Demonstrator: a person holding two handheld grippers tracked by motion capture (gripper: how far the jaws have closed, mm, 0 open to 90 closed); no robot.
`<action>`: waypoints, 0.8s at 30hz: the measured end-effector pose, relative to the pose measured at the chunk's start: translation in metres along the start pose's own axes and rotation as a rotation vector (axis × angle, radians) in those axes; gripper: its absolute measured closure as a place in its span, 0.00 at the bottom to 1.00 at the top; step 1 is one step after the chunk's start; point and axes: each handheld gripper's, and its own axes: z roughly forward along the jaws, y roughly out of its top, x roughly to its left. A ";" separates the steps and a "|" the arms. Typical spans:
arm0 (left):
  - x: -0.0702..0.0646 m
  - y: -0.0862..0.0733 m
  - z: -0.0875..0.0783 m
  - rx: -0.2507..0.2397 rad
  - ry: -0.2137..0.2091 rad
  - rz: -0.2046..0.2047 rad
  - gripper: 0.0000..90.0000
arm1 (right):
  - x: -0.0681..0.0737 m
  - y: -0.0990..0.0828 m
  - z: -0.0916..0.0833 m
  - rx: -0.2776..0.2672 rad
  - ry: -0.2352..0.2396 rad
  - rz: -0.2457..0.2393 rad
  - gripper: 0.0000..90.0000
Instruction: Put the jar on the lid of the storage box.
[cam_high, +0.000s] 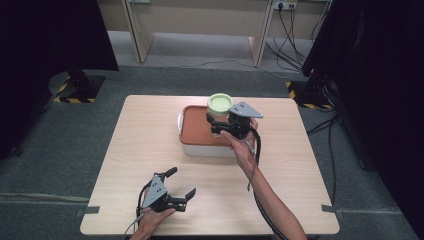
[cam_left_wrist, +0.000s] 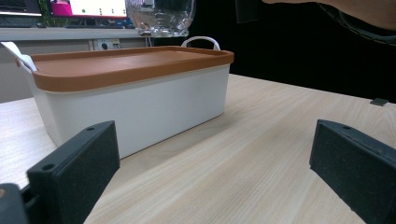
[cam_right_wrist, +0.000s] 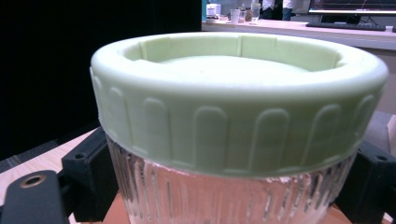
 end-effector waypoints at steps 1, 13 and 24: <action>0.000 0.000 0.000 0.000 0.000 0.000 0.01 | 0.000 0.000 0.001 0.000 -0.002 0.000 0.13; 0.000 0.000 0.000 0.000 -0.001 0.001 0.01 | -0.005 -0.003 0.011 0.004 -0.028 0.005 0.13; 0.000 0.000 0.000 0.001 -0.001 0.000 0.01 | -0.009 -0.006 0.024 0.008 -0.056 0.012 0.13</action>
